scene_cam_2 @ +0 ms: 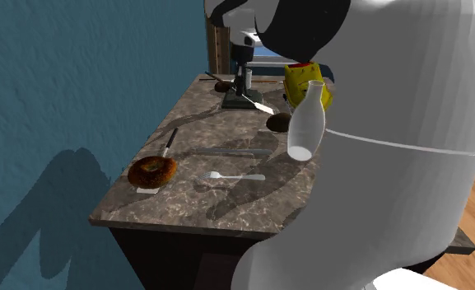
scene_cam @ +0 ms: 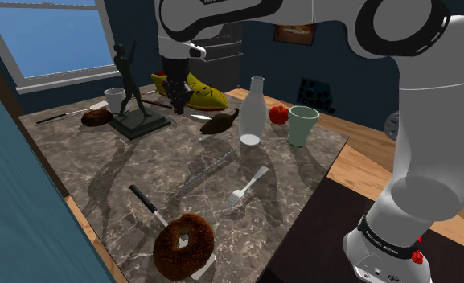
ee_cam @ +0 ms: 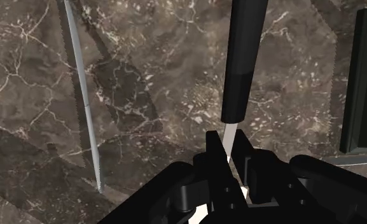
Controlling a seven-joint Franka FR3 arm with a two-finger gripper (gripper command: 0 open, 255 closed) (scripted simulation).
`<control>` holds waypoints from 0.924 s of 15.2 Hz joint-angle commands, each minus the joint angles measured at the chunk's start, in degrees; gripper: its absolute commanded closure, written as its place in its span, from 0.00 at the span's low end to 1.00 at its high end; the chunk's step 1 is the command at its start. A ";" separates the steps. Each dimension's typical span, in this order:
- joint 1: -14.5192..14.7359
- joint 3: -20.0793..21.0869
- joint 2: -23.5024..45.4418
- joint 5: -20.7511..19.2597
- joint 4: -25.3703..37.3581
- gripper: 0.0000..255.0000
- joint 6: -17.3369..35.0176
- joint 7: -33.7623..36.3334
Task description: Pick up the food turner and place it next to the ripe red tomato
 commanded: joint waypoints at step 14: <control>-13.70 -4.89 -2.09 2.78 -2.14 1.00 -0.21 -18.59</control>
